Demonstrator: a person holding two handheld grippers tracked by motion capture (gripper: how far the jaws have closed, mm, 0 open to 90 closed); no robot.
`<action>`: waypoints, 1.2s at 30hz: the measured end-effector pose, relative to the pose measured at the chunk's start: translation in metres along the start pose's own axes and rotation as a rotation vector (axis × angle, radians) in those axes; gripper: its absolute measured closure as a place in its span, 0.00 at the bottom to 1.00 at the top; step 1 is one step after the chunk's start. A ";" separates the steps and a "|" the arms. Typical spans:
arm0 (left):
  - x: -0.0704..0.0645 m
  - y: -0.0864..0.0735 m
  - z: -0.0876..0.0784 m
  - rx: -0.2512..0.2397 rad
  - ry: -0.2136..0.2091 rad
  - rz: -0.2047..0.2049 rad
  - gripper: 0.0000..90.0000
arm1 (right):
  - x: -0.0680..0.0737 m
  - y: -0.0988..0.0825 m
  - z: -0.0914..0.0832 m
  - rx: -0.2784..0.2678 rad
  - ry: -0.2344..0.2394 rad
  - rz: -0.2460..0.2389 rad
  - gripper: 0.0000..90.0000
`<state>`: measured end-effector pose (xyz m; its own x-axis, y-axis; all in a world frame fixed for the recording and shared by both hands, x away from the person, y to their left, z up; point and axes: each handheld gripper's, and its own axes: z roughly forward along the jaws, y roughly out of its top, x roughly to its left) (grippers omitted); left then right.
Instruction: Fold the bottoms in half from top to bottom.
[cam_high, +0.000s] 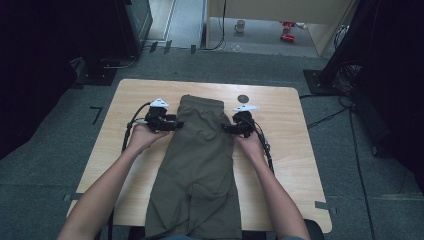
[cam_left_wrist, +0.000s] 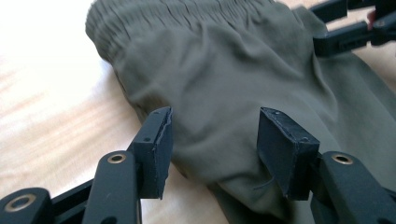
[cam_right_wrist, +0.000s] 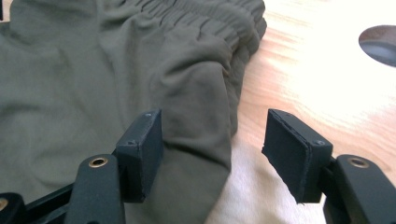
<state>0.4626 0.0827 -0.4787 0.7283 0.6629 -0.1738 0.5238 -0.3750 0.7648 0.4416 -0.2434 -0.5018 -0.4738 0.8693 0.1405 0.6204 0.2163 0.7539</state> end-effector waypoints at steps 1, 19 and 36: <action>0.001 0.001 0.003 0.013 0.004 0.005 0.51 | 0.001 0.002 0.002 -0.003 -0.001 0.000 0.41; 0.017 -0.003 0.039 0.100 0.053 0.014 0.50 | -0.001 0.021 0.047 0.046 -0.033 -0.044 0.43; 0.015 -0.007 0.041 0.064 0.045 0.012 0.82 | 0.006 0.020 0.054 -0.014 -0.014 -0.047 0.75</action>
<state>0.4879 0.0686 -0.5118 0.7149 0.6860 -0.1355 0.5433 -0.4230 0.7252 0.4846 -0.2103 -0.5208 -0.4932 0.8647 0.0954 0.5885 0.2509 0.7686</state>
